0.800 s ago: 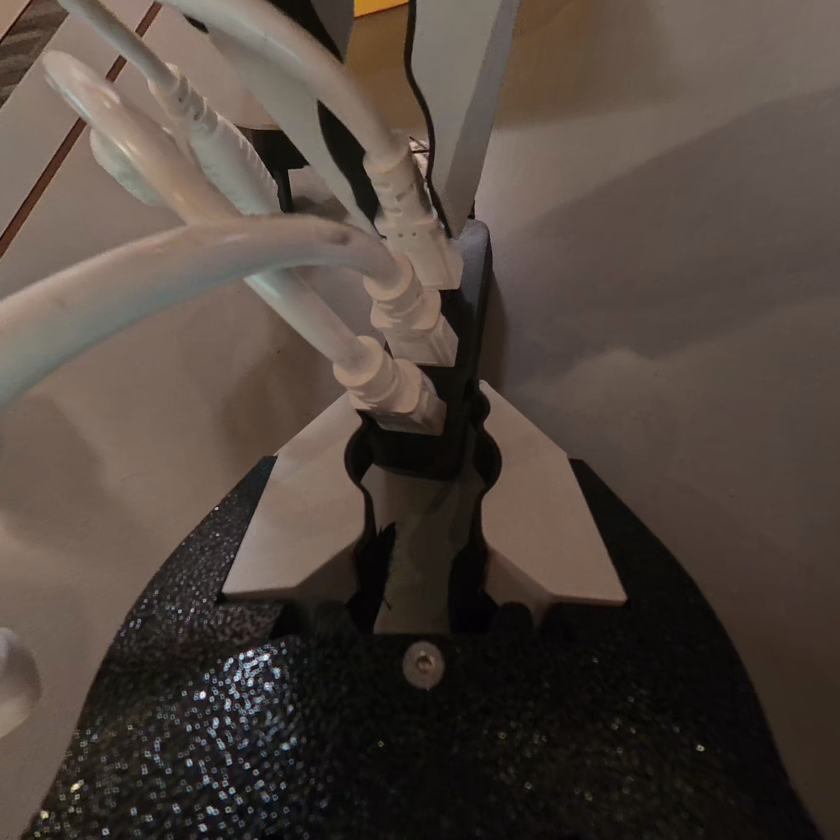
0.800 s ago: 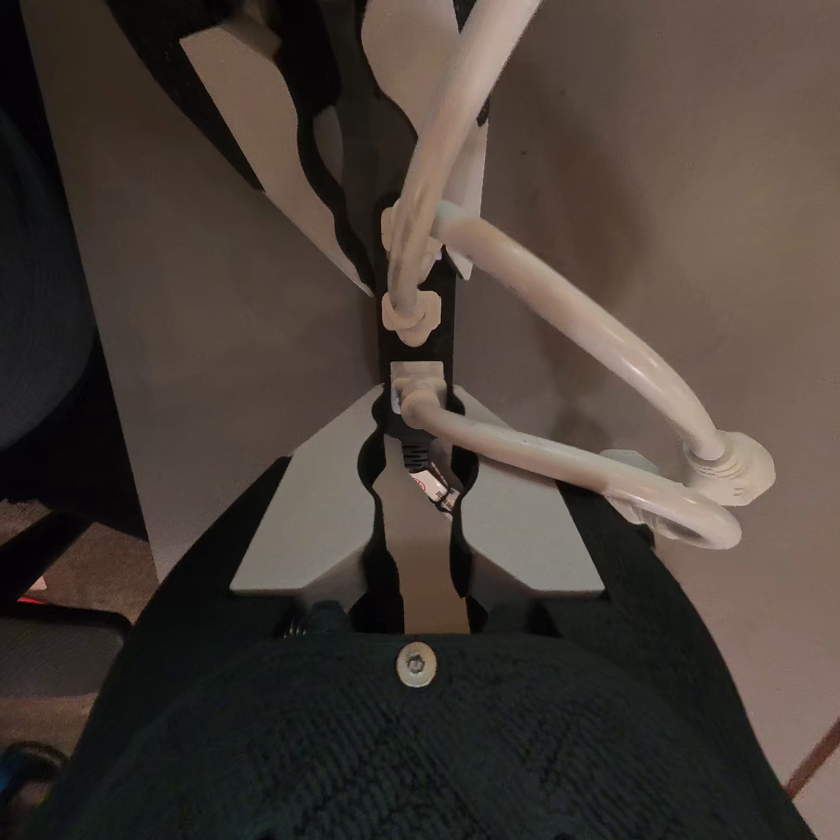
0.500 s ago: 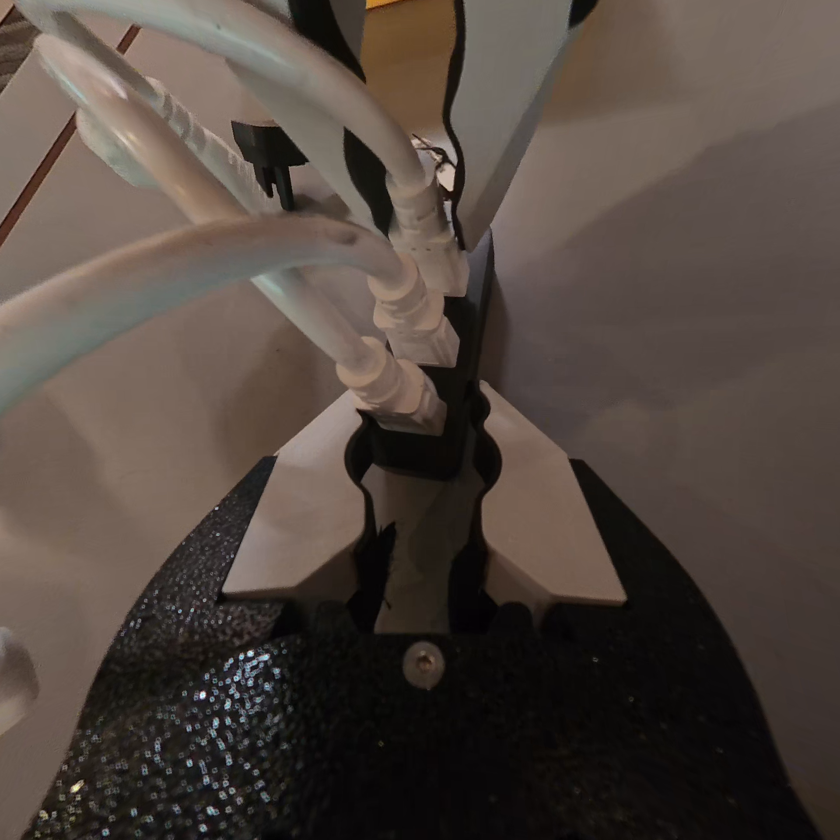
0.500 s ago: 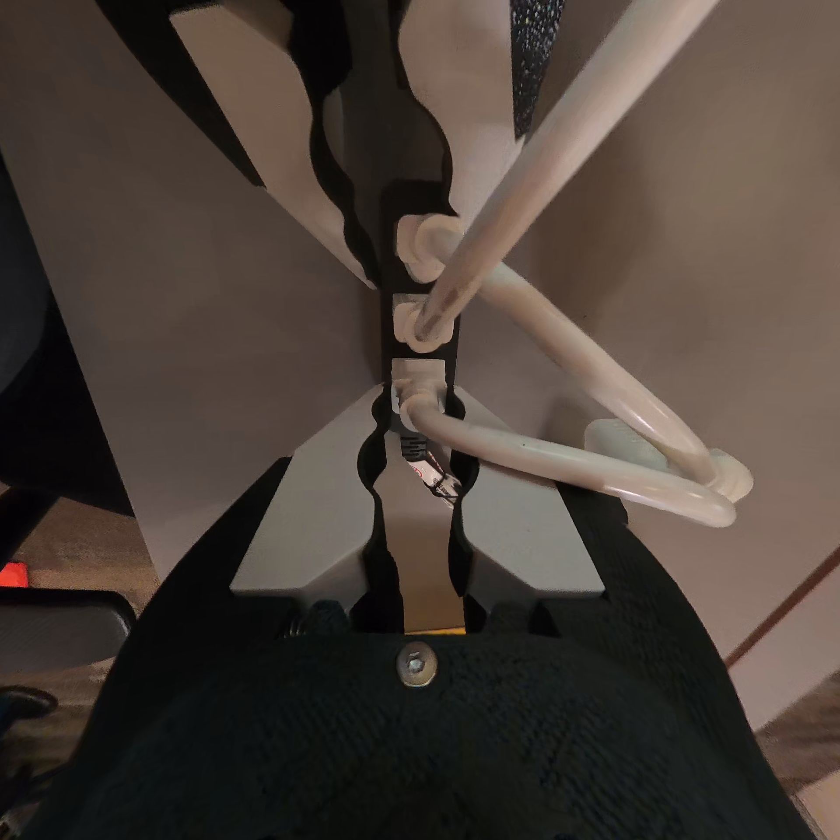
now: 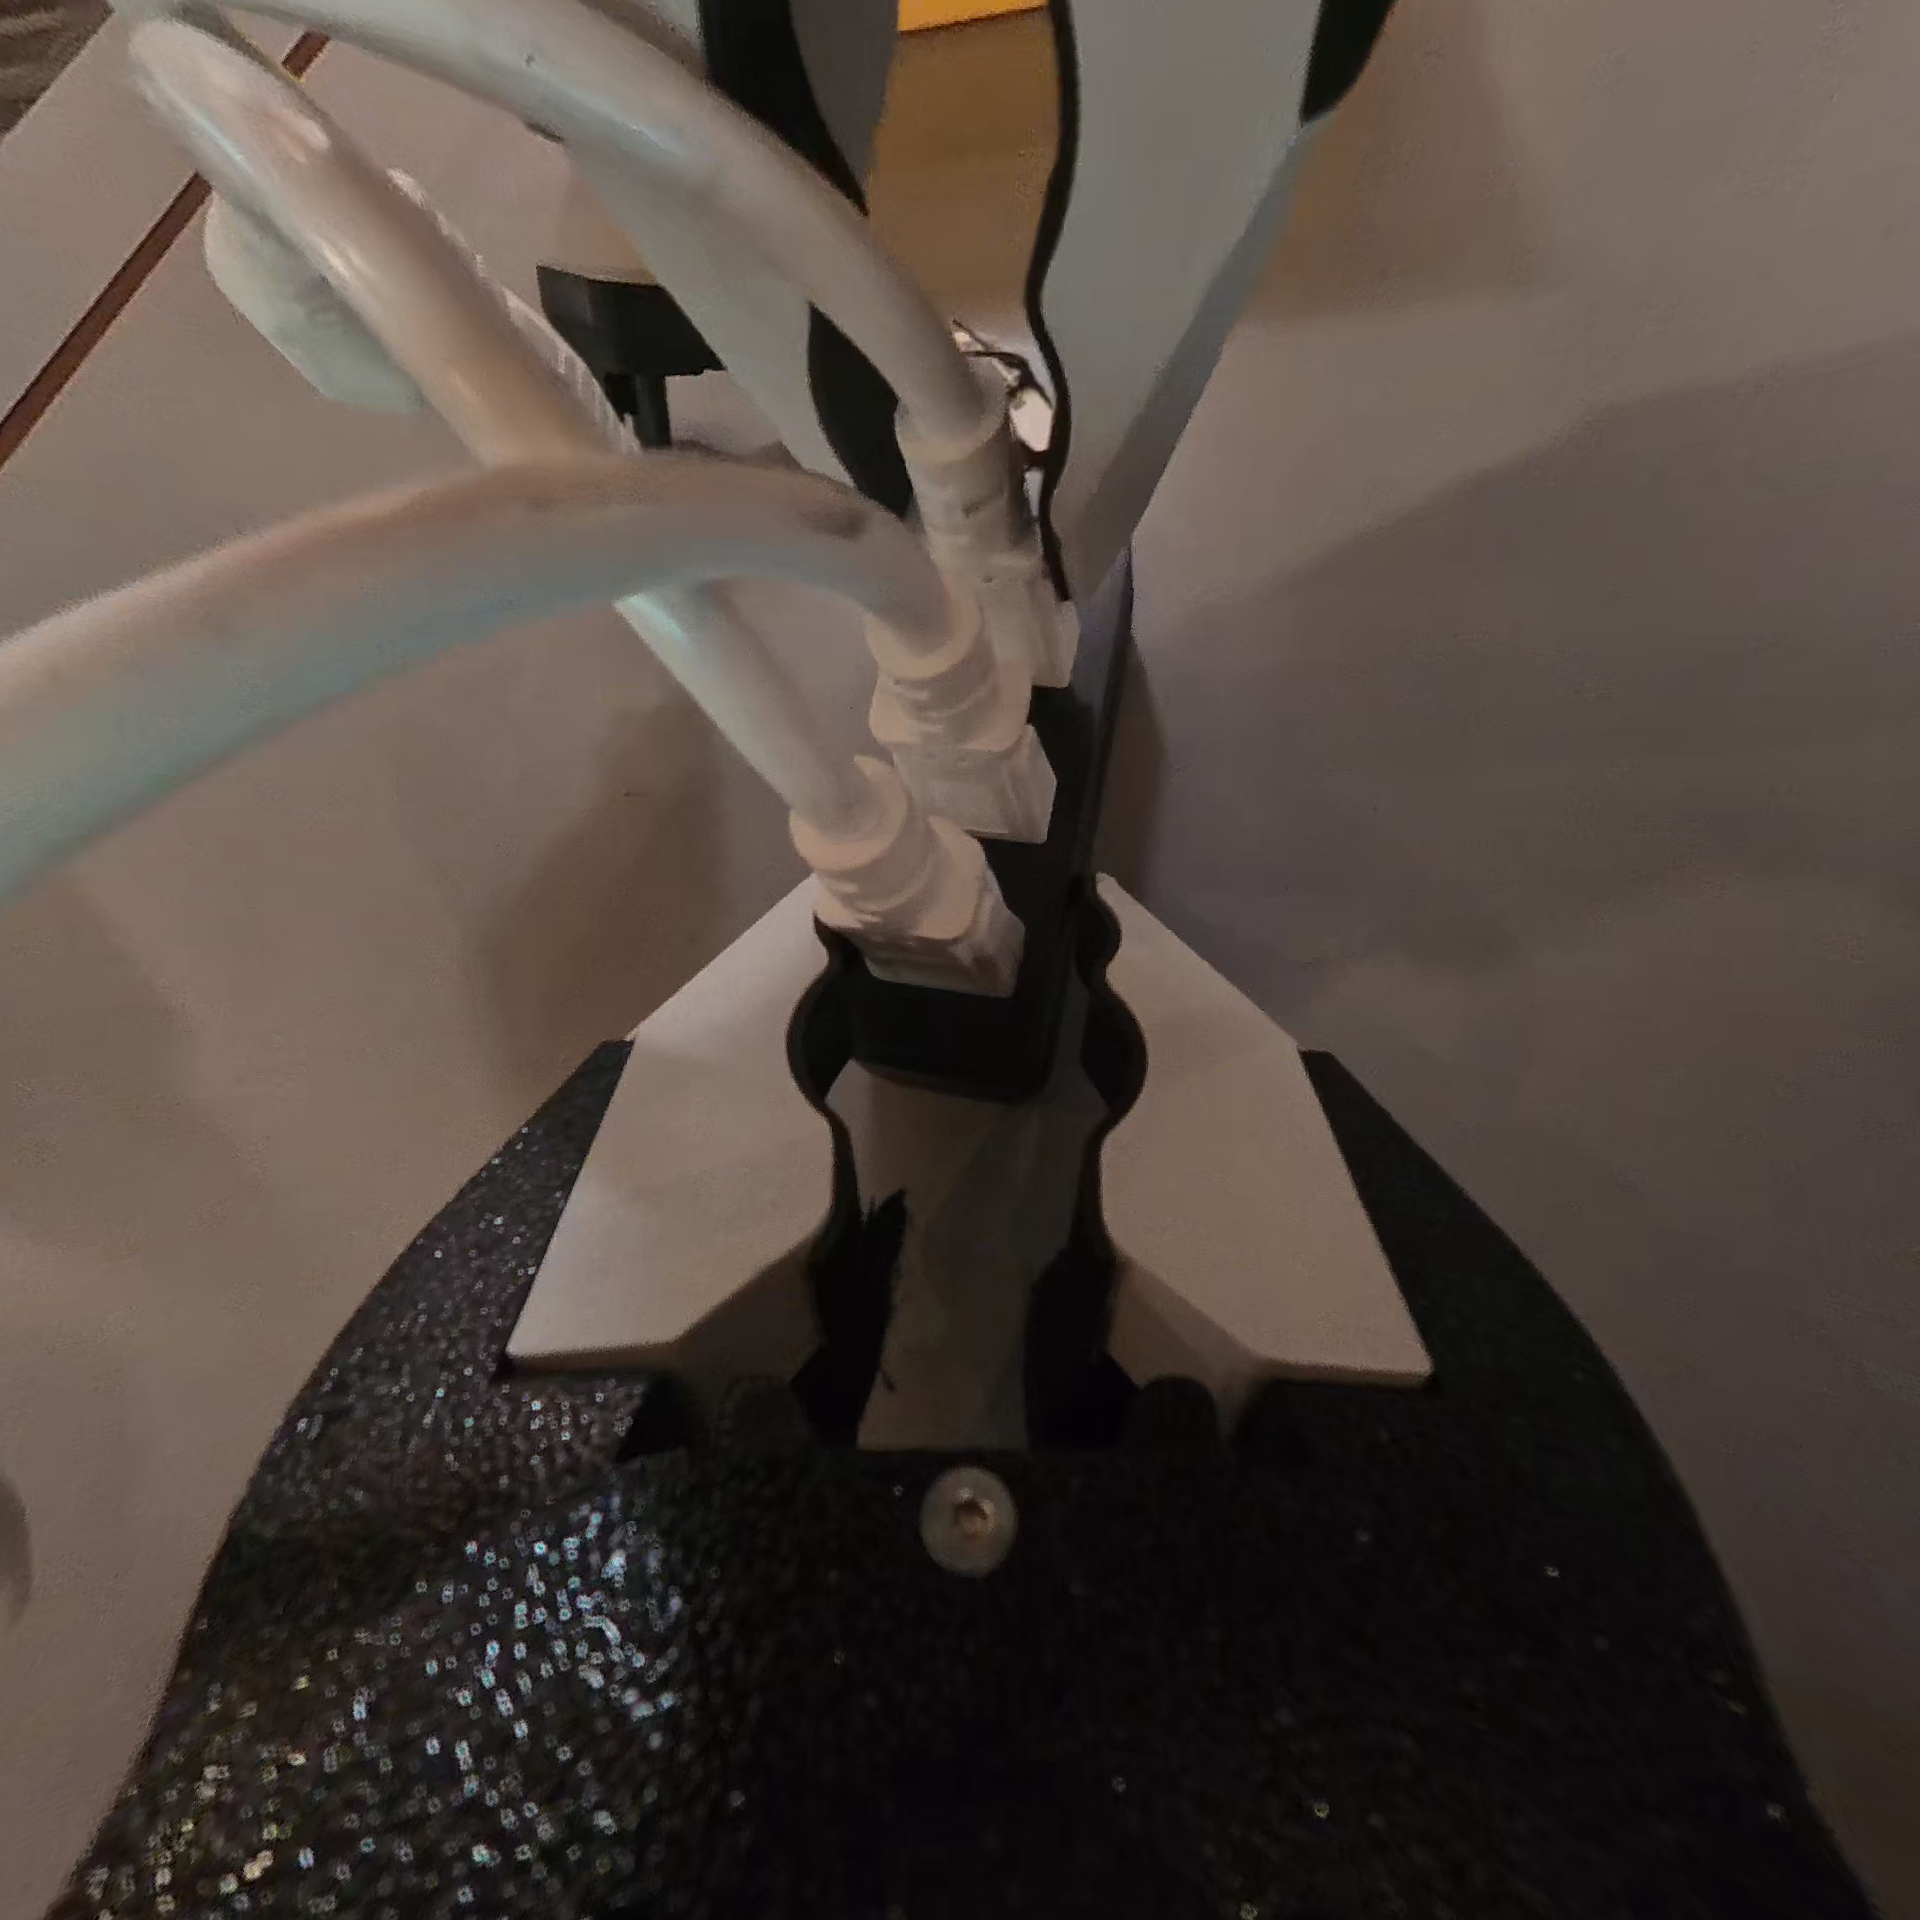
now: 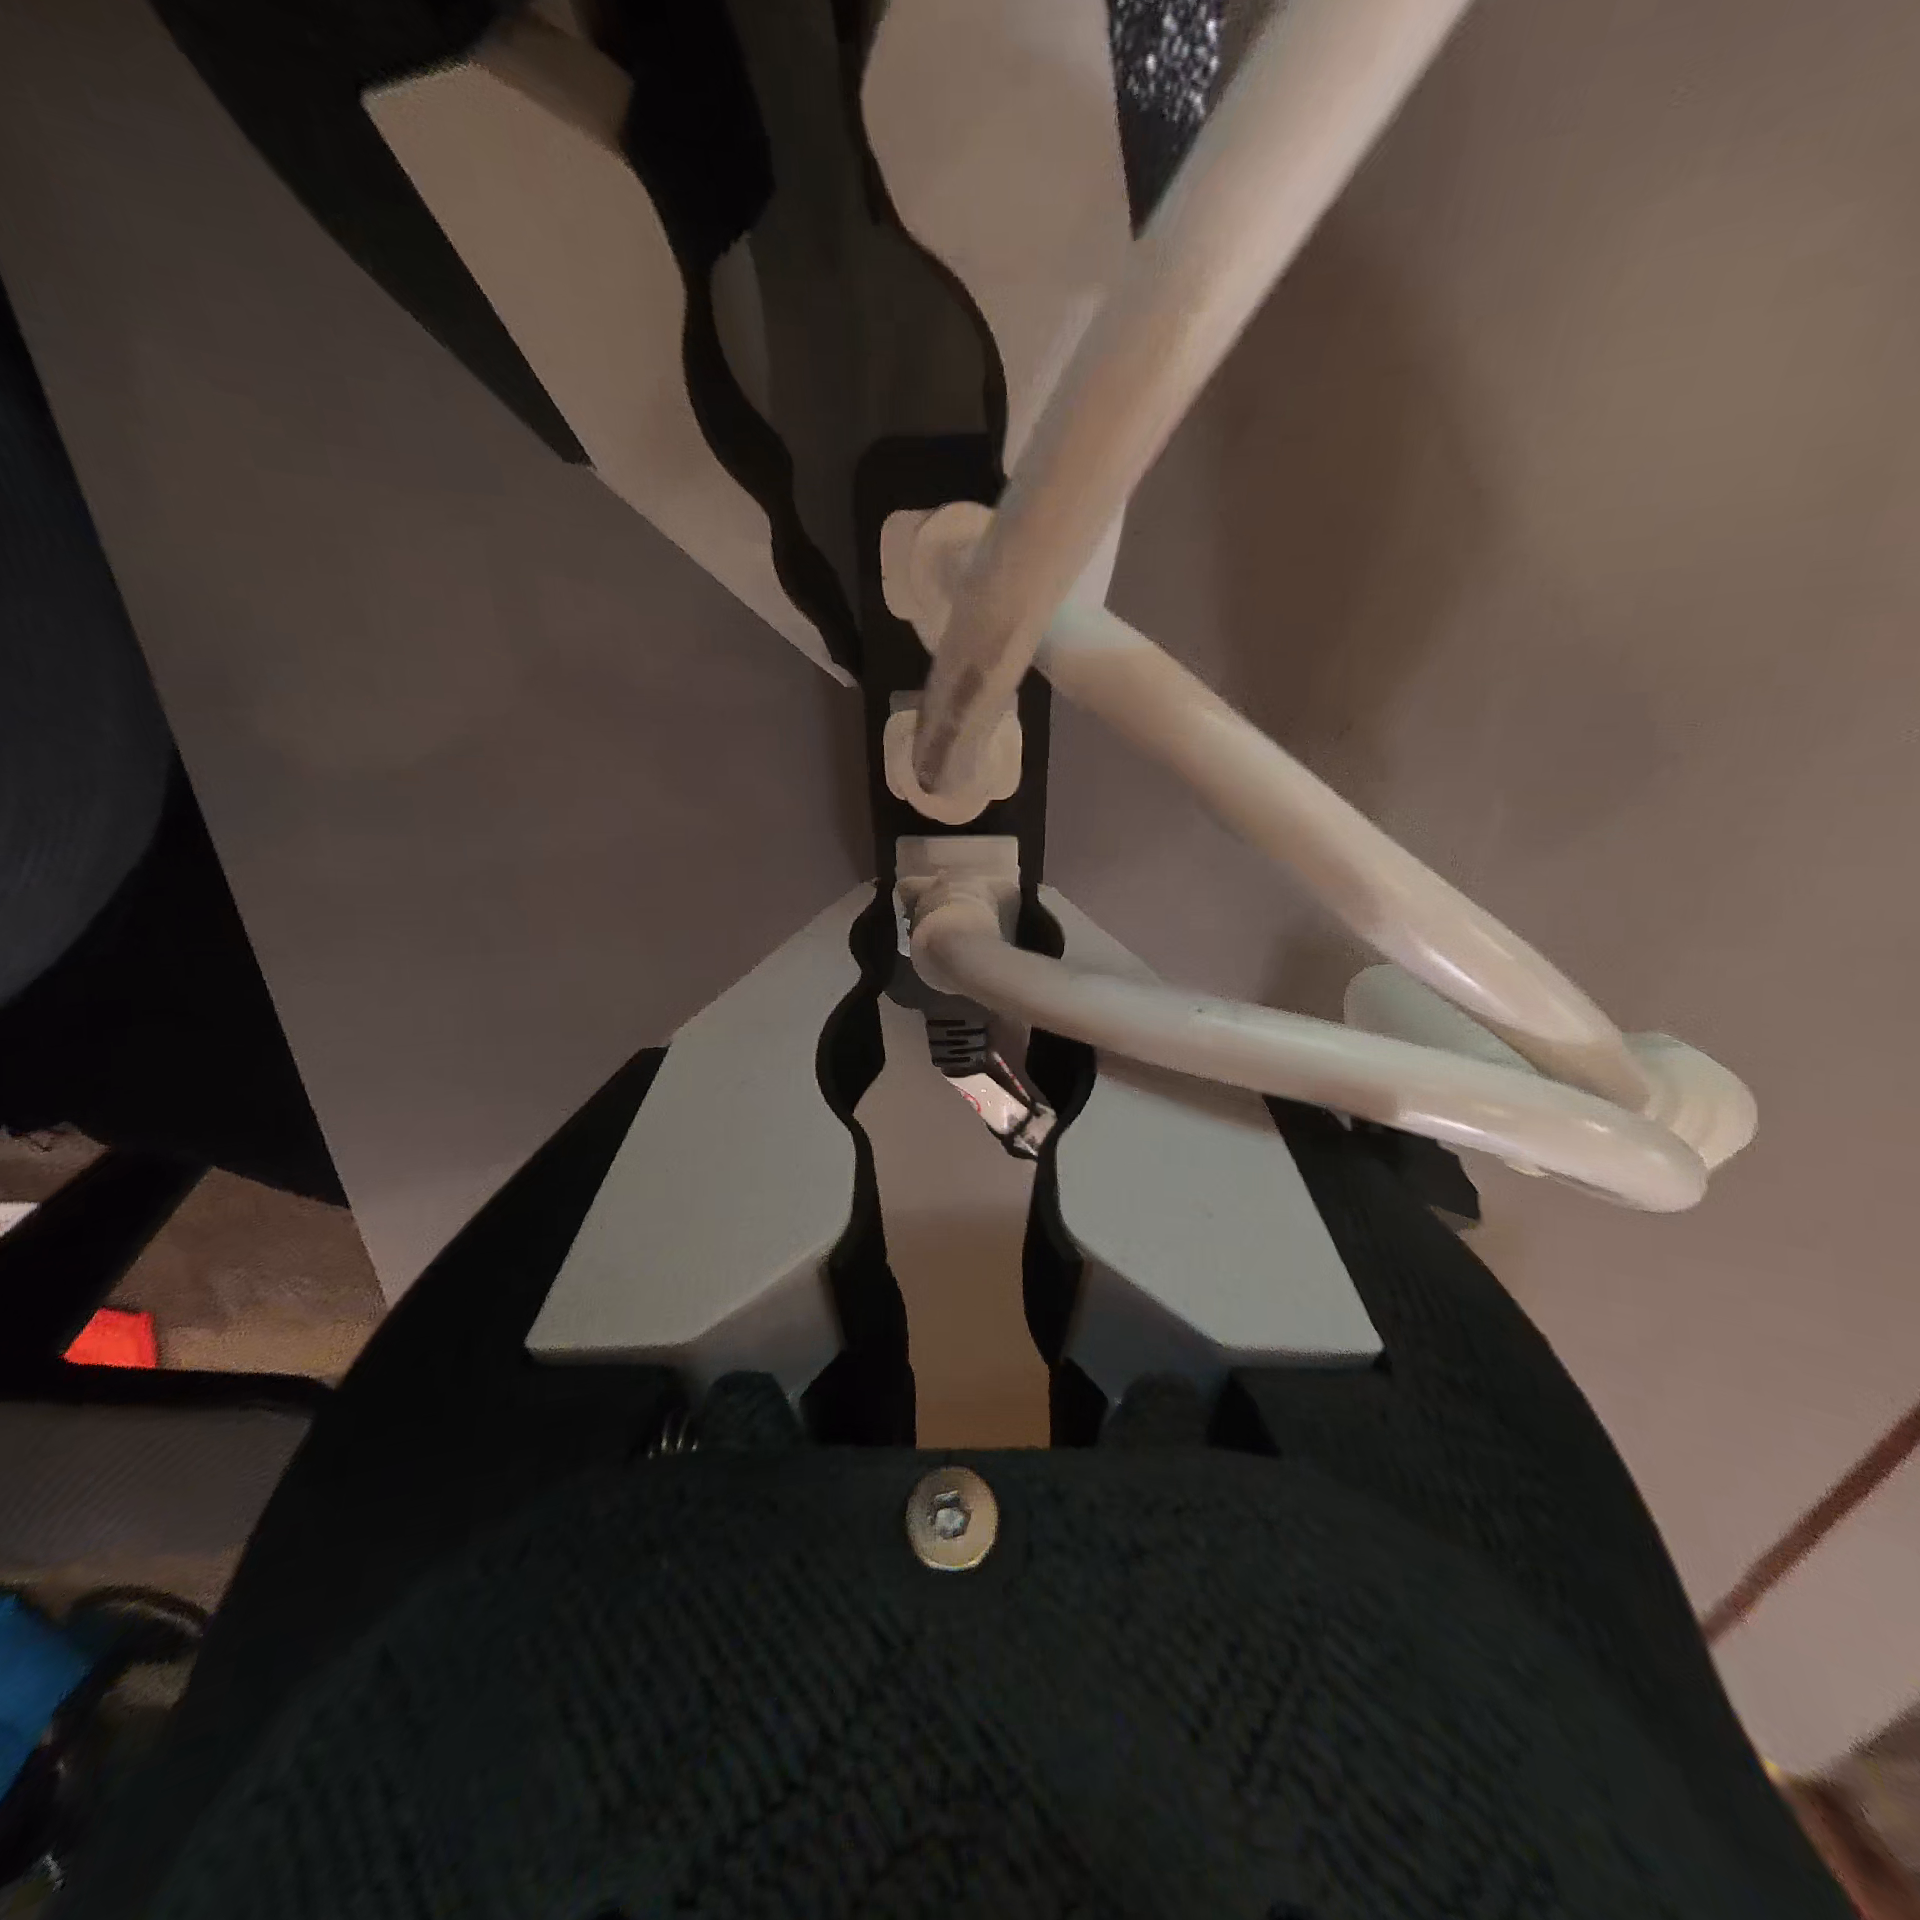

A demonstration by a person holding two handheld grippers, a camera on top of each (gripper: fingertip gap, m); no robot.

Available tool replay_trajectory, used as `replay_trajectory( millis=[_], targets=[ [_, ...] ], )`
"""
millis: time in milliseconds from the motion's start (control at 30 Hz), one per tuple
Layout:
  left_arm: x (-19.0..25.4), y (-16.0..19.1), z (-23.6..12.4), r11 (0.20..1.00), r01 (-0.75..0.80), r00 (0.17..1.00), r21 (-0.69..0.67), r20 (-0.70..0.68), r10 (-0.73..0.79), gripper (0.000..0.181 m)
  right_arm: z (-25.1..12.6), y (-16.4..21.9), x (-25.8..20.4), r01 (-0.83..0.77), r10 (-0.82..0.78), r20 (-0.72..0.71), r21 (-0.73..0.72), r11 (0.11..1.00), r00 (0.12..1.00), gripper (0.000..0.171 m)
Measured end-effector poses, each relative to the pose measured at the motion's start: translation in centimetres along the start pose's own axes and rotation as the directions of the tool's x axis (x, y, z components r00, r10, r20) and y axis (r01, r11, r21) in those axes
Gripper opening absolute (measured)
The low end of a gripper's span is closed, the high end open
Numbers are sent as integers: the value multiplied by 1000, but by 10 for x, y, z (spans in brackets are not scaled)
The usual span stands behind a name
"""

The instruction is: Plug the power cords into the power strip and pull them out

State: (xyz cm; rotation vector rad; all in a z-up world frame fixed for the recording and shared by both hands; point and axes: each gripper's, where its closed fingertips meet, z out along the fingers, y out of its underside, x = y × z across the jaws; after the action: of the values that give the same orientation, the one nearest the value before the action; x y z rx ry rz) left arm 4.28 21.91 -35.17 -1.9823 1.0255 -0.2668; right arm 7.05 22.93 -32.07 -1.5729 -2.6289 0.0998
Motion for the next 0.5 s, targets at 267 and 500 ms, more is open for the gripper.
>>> replay_trajectory(
  millis=[267, 500],
  targets=[
    [7, -3, 0, 998, 35, 998, 50, -50, -33, 39, -1, 11, -8, -5, 4, 24, 39, 999, 1000, 23],
    [7, -3, 0, 997, 47, 998, 56, -56, -43, 39, 2, 3, -7, 21, -22, 0, -66, 998, 1000, 22]
  ],
)
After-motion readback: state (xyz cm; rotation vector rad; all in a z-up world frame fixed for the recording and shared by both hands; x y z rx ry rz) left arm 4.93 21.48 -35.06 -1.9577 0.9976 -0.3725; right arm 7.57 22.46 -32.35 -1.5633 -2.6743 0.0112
